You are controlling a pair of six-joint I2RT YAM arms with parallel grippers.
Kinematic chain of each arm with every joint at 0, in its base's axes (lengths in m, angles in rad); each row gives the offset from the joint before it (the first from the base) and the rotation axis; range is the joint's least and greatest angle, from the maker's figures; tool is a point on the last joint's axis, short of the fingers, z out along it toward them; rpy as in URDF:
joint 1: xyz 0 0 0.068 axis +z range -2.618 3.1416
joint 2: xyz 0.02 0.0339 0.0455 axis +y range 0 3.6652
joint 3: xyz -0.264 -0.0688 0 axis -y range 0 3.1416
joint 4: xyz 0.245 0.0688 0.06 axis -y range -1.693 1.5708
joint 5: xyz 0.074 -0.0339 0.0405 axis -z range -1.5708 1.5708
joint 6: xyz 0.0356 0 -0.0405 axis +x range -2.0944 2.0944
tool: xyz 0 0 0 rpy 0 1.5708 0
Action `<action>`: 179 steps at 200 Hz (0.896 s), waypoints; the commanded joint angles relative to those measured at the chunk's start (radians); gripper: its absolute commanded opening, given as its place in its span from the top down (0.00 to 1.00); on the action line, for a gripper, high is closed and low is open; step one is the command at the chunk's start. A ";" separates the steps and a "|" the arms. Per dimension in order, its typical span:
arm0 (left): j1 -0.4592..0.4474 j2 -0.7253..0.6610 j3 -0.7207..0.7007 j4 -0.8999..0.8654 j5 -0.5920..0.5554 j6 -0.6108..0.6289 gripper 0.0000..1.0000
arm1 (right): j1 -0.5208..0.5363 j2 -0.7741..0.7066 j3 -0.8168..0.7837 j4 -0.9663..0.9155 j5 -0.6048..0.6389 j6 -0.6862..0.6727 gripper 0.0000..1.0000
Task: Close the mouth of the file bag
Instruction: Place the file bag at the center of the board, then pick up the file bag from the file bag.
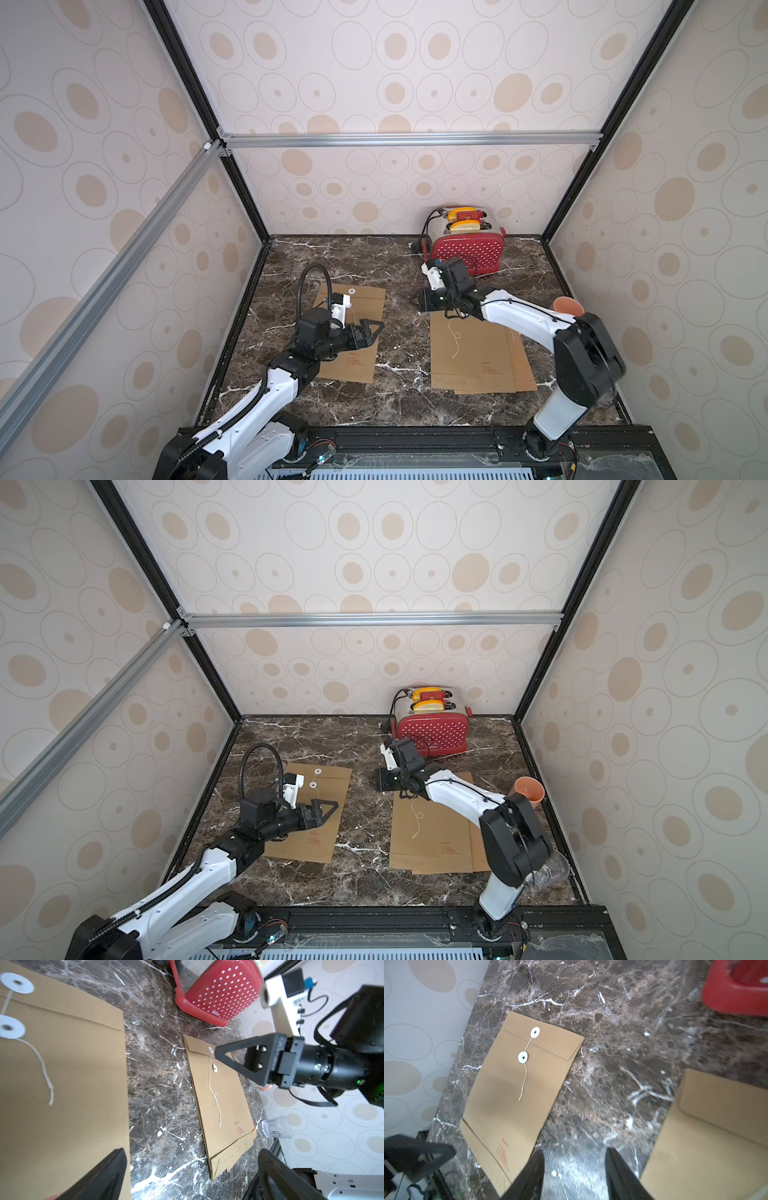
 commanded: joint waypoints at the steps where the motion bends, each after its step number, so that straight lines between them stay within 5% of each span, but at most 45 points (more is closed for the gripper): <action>1: -0.077 0.071 0.074 0.112 0.026 0.000 0.02 | -0.058 -0.131 -0.167 -0.059 0.035 -0.041 0.51; 30: -0.151 0.209 0.116 0.201 0.000 -0.034 0.08 | -0.177 -0.312 -0.341 -0.131 0.071 -0.057 0.52; 65: -0.181 0.354 0.189 0.202 -0.044 -0.046 0.02 | -0.343 -0.362 -0.483 -0.084 -0.080 -0.040 0.52; 179: -0.277 0.694 0.269 0.426 -0.003 -0.177 0.12 | -0.348 -0.237 -0.547 0.034 -0.148 -0.013 0.54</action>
